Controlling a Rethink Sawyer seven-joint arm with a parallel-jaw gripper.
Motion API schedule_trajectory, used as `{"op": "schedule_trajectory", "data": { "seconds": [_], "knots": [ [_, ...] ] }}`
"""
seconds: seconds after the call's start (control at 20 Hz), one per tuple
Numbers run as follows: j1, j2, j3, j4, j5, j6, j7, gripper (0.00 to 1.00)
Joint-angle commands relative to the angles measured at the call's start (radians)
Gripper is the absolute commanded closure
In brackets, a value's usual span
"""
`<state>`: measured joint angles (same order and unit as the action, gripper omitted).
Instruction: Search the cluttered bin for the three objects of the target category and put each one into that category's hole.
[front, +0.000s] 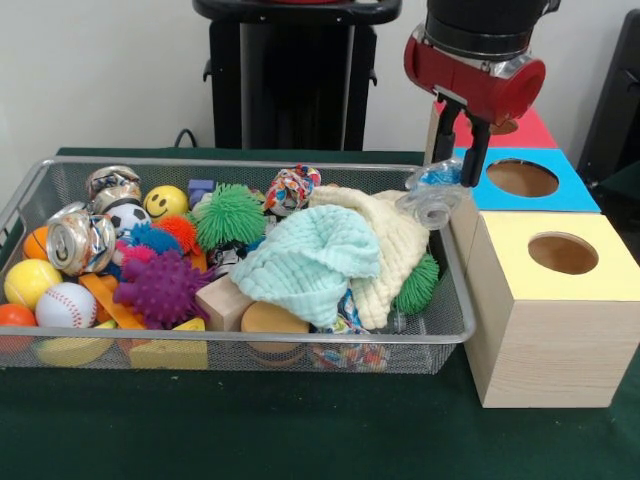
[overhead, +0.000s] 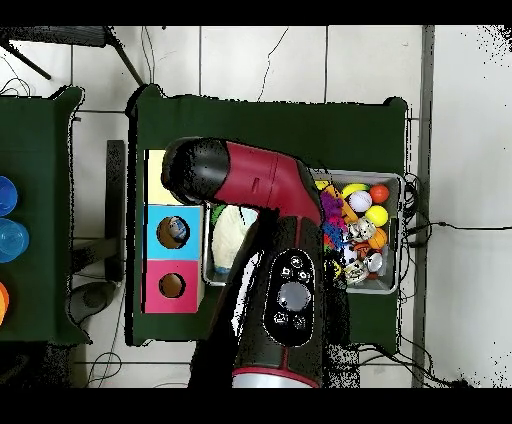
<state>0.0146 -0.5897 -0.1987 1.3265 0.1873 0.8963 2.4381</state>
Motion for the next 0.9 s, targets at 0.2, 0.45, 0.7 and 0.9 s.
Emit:
{"op": "schedule_trajectory", "data": {
  "seconds": [0.2,0.45,0.7,0.9],
  "knots": [
    [-0.002,-0.021,0.036,0.042,-0.016,0.128,0.077,1.0],
    [0.005,-0.012,0.033,0.029,-0.017,0.132,0.09,1.0],
    [0.012,-0.01,0.03,0.019,-0.016,0.14,0.097,1.0],
    [0.016,-0.007,0.029,0.015,-0.013,0.139,0.104,1.0]
  ]
}}
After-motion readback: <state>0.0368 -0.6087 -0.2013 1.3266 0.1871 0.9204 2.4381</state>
